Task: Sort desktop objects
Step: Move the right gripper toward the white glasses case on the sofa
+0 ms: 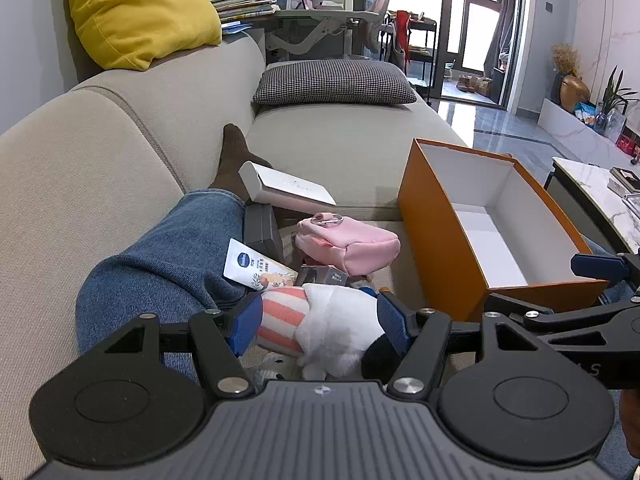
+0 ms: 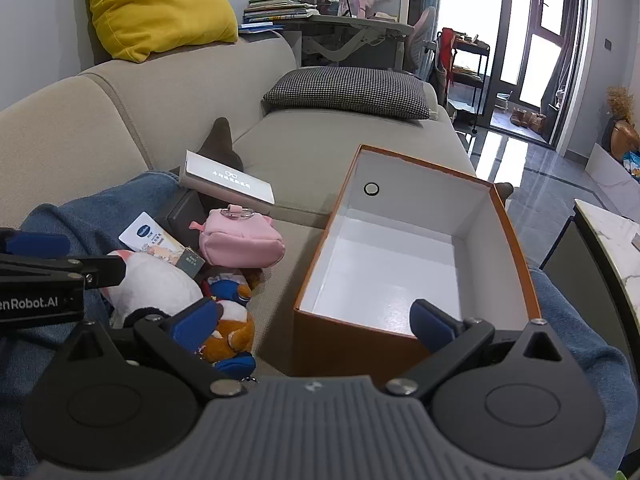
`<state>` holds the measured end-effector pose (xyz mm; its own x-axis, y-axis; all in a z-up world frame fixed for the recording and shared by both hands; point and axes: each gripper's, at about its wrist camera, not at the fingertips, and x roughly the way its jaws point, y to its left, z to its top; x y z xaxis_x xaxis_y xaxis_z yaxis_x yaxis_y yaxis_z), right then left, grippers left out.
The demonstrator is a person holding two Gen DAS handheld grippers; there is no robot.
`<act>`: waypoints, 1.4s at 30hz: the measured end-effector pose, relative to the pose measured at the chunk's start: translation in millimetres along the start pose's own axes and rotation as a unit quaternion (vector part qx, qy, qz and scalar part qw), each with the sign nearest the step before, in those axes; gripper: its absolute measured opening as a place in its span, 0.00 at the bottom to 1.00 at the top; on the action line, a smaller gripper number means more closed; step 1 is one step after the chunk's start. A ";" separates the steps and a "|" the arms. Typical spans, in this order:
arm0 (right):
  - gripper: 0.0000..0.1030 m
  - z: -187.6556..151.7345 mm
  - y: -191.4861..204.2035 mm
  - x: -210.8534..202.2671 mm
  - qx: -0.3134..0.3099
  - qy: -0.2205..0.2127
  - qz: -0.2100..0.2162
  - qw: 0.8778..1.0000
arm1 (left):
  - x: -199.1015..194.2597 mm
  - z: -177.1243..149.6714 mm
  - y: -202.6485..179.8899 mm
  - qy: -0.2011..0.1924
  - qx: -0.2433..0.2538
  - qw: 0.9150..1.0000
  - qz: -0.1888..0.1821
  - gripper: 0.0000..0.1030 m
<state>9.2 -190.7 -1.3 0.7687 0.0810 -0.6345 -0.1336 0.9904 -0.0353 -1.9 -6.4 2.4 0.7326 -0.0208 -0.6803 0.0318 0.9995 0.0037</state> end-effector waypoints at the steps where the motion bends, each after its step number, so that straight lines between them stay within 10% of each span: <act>1: 0.99 0.2 -0.1 -0.1 0.000 0.000 0.000 1.000 | -0.2 -0.2 -0.1 0.000 0.000 1.000 0.000 0.72; 33: 0.98 16.3 5.7 7.3 -0.010 -0.001 0.030 0.999 | 11.5 20.1 13.6 0.031 0.014 0.999 -0.024 0.72; 42: 0.72 59.5 23.2 53.2 -0.092 0.011 0.095 0.991 | 49.1 62.7 46.7 0.071 0.028 0.996 -0.046 0.61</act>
<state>84.1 -156.8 10.1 0.7044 0.2601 -0.6604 -0.3885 0.9200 -0.0521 78.2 37.7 15.1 0.6217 -0.1039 -0.7763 0.1349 0.9906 -0.0245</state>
